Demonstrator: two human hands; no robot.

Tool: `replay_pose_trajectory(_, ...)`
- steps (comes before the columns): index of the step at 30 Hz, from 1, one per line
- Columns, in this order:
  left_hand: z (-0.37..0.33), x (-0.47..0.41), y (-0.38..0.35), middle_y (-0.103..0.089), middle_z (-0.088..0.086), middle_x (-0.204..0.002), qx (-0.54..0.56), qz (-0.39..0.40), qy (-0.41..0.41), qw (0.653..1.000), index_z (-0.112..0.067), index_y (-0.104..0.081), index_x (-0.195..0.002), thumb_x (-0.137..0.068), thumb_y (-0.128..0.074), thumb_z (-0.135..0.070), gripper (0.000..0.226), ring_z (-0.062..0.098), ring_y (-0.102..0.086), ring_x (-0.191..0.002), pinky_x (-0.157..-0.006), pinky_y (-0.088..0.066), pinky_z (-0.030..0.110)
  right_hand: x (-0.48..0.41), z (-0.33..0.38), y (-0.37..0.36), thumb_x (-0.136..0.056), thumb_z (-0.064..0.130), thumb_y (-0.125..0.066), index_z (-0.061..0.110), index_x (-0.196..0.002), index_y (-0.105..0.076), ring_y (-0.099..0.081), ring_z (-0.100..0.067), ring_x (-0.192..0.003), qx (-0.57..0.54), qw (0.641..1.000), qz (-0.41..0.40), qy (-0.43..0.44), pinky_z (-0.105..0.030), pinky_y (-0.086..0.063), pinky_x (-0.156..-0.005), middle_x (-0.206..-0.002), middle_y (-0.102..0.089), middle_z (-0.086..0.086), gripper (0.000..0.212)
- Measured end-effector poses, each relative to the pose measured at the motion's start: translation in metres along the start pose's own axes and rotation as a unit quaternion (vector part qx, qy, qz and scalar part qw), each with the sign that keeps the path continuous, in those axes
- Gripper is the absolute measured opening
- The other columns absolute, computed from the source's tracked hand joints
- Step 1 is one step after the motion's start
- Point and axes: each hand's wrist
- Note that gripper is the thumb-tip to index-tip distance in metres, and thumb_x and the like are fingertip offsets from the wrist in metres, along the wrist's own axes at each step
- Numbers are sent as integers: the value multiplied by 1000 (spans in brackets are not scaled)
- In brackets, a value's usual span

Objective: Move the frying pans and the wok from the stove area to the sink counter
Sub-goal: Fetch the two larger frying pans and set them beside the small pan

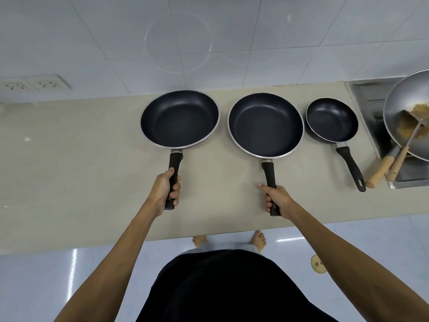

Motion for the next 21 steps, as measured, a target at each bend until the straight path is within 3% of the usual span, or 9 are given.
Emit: replay_pose_trajectory(21,2,-11,-17,-39,-6,-48,-9,8,-4,1000,-15,-49,-81,-105,-34,-39,37,11,-30,-33,-32,-32,23,-3,-1,-2,-90,33,-76,12,-81,-48,-42,-15,-38,-2,1000,-17,16,-27,-43,-41,-51,-45,0,36)
Point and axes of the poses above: each hand's wrist, its own x-axis away from the middle knuckle, its own y-axis out of the back of the hand, z = x × y
